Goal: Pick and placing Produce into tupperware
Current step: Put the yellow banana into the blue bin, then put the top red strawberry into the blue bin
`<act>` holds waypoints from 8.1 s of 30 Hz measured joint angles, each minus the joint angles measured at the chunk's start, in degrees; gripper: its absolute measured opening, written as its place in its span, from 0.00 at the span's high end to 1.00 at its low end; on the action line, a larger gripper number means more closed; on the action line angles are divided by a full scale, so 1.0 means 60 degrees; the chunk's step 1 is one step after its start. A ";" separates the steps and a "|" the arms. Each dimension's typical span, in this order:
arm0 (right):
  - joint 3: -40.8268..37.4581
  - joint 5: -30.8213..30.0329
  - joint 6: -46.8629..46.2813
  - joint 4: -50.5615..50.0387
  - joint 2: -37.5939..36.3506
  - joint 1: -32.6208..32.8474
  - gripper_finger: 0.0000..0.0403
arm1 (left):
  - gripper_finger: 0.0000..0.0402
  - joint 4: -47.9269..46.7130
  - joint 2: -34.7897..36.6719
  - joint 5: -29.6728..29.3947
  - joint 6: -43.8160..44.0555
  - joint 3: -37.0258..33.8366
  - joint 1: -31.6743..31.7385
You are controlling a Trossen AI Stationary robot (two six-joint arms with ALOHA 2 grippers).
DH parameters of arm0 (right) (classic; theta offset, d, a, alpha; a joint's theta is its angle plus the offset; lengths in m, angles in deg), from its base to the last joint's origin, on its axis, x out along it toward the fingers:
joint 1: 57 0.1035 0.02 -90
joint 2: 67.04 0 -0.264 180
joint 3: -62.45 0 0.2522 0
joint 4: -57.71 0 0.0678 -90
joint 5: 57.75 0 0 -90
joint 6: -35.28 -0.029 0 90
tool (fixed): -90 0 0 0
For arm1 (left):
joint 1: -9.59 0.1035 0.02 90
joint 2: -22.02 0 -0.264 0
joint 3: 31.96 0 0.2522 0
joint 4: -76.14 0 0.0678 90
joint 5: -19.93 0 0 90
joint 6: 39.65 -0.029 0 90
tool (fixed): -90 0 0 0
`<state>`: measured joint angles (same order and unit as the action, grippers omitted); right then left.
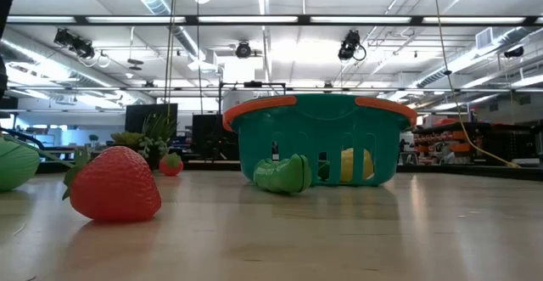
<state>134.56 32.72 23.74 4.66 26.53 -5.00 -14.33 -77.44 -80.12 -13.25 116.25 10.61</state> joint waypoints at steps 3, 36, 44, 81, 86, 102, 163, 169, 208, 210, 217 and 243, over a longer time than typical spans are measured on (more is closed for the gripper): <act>0.0000 -0.0006 -0.0042 0.0381 0.0250 0.0063 0.34 | 0.57 0.0001 -0.0055 -0.0001 0.0000 0.0000 -0.0067; 0.0015 -0.0347 -0.0488 0.0700 0.1429 0.0022 0.42 | 0.57 0.0025 -0.0174 0.0001 -0.0514 0.0000 -0.0100; 0.0067 -0.0317 -0.1364 0.0498 0.1341 0.0009 0.66 | 0.57 0.0025 -0.0174 0.0002 -0.0533 0.0000 -0.0100; 0.3337 -0.0124 0.0843 0.0313 0.0121 -0.9296 0.62 | 0.57 0.0459 0.2031 -0.1393 -0.1760 0.0091 -0.0074; 0.3337 0.0508 0.0931 0.0779 0.1119 -0.9292 0.61 | 0.57 0.0459 0.2042 -0.1394 -0.1973 0.0091 -0.0074; 0.3333 0.0980 0.0187 0.0167 0.2694 -0.9157 0.53 | 0.57 0.0538 0.2079 -0.1393 -0.2012 0.0091 -0.0074; 0.3337 0.0149 0.1631 0.0092 -0.2152 -1.2604 0.39 | 0.57 0.3174 0.1334 0.0687 -1.2849 -1.1301 0.3678; 0.3337 0.0145 0.1490 0.0095 -0.1616 -1.2600 0.39 | 0.57 0.4013 0.1328 0.0683 -1.2877 -1.2057 0.3671; 0.3337 0.0143 0.1442 0.0212 -0.1229 -1.2597 0.39 | 0.57 0.5237 0.1283 -0.2067 -1.1318 -1.3019 0.3433; 0.3337 0.0142 0.1442 0.0208 -0.1229 -1.2597 0.39 | 0.57 0.5185 0.1283 -0.2066 -1.1329 -1.3019 0.3524; 0.3337 0.0141 0.1435 0.0205 -0.1233 -1.2597 0.41 | 0.49 0.5067 0.1283 -0.2041 -1.1336 -1.3019 0.3561; 0.3337 0.0145 0.1096 0.0205 -0.1237 -1.2575 0.44 | 0.35 0.5457 0.1086 -0.0858 -1.4014 -1.3114 0.2516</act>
<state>154.58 33.59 30.31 5.88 19.11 -80.45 18.41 -70.93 -85.27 -97.34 37.56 25.71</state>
